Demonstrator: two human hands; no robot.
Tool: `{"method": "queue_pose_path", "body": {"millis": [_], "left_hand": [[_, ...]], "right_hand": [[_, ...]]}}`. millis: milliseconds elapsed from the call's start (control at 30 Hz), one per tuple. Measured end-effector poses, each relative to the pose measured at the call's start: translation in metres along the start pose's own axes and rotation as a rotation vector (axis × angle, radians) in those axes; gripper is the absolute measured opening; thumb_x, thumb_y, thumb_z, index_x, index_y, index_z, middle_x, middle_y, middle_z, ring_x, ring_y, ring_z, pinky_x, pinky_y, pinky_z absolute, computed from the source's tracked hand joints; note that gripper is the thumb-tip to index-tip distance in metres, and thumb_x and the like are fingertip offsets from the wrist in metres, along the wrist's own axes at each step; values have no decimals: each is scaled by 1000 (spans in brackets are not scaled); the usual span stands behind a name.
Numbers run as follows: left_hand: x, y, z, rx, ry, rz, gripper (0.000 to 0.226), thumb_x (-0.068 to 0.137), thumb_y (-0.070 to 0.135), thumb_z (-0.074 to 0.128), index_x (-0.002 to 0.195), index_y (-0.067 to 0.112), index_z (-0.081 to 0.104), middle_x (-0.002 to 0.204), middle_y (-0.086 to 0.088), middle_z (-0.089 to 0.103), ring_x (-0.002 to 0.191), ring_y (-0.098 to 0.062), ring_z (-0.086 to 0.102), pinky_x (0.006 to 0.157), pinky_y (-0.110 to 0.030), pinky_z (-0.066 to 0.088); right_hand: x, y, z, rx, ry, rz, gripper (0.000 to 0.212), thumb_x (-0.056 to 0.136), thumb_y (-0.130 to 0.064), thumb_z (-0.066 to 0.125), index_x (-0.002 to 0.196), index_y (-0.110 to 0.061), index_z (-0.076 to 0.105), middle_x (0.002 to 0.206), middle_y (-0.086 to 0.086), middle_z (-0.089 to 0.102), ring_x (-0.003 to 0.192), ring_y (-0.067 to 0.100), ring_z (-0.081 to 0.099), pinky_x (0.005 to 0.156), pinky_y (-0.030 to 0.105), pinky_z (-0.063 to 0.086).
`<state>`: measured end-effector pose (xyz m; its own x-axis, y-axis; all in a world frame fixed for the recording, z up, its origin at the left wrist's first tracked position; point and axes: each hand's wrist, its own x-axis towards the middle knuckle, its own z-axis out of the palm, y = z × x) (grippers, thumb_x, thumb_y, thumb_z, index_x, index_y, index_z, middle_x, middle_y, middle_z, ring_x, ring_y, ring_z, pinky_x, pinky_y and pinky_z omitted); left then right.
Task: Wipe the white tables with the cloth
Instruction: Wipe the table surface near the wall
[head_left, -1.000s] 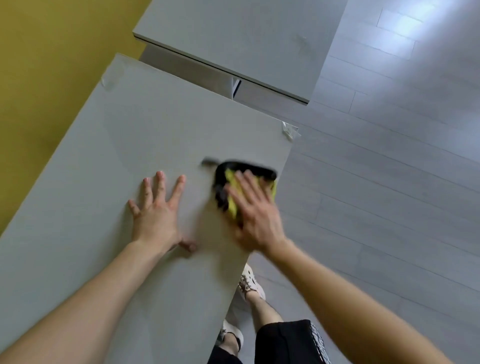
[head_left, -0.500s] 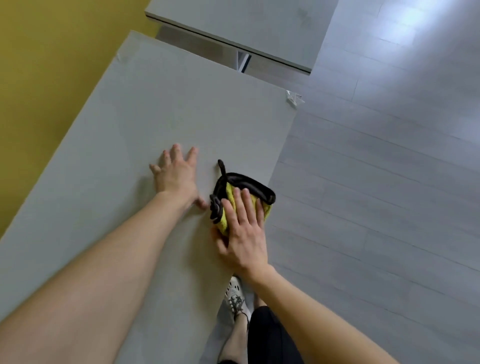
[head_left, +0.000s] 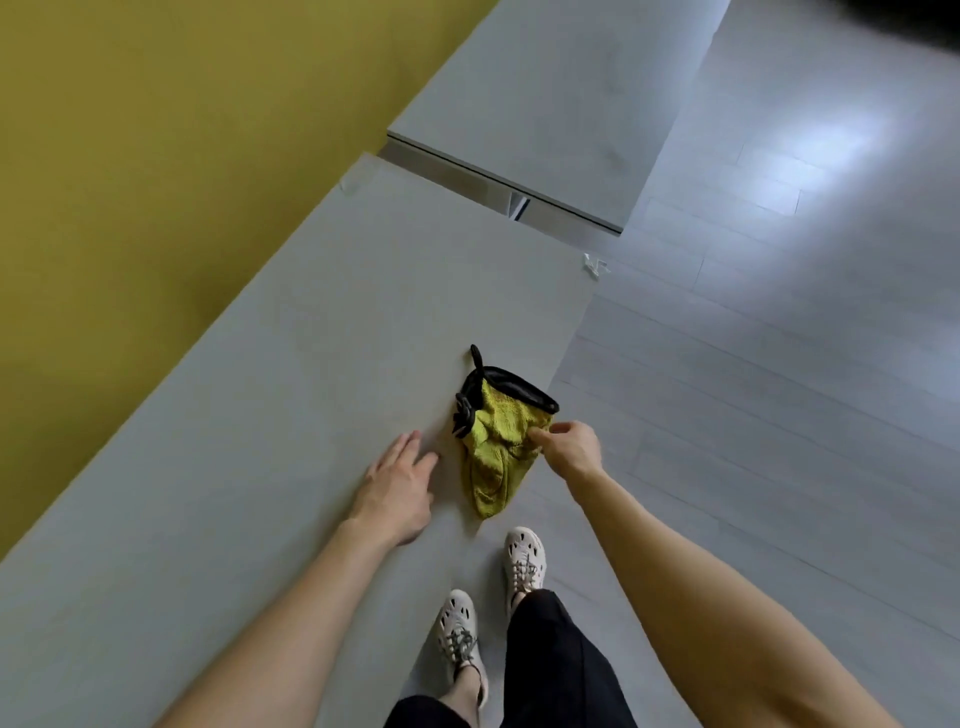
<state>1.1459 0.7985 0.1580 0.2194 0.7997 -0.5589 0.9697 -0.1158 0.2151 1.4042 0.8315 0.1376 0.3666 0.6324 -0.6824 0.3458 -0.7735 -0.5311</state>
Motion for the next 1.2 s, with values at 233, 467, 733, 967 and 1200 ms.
{"method": "queue_pose_path", "body": {"millis": [233, 467, 733, 967, 1200], "left_hand": [[19, 18, -37, -246, 225, -49, 44, 105, 33, 61, 148, 21, 60, 148, -6, 61, 135, -31, 57, 111, -42, 50], [73, 77, -154, -177, 222, 146, 102, 82, 14, 81, 166, 41, 31, 181, 2, 13, 169, -23, 1, 134, -53, 17], [90, 80, -216, -283, 423, -96, 13, 85, 33, 78, 91, 28, 67, 93, 6, 73, 92, -27, 71, 82, -37, 58], [99, 68, -280, -232, 722, -118, 21, 85, 24, 69, 95, 24, 50, 88, 4, 67, 77, -30, 63, 66, -40, 52], [137, 39, -212, -384, 300, -246, 19, 90, 16, 73, 104, 28, 67, 96, 7, 67, 94, -24, 69, 75, -31, 47]], "right_hand": [[-31, -46, -20, -138, -156, -363, 14, 99, -28, 71, 112, -25, 66, 109, -2, 73, 103, 21, 73, 90, 46, 65], [-33, -124, -100, -374, -336, -648, 39, 96, -8, 74, 127, -29, 61, 117, -5, 70, 107, 22, 71, 85, 36, 60], [33, -223, -155, -583, -310, -1033, 26, 104, -16, 66, 130, -20, 68, 115, 1, 74, 98, 22, 71, 82, 38, 60], [70, -304, -126, -435, -266, -1240, 15, 95, -24, 77, 102, -15, 67, 98, 1, 75, 90, 26, 72, 80, 49, 62], [124, -257, -79, -718, -459, -1042, 14, 98, -25, 74, 104, -14, 67, 99, 6, 73, 86, 29, 69, 75, 44, 59]]}}
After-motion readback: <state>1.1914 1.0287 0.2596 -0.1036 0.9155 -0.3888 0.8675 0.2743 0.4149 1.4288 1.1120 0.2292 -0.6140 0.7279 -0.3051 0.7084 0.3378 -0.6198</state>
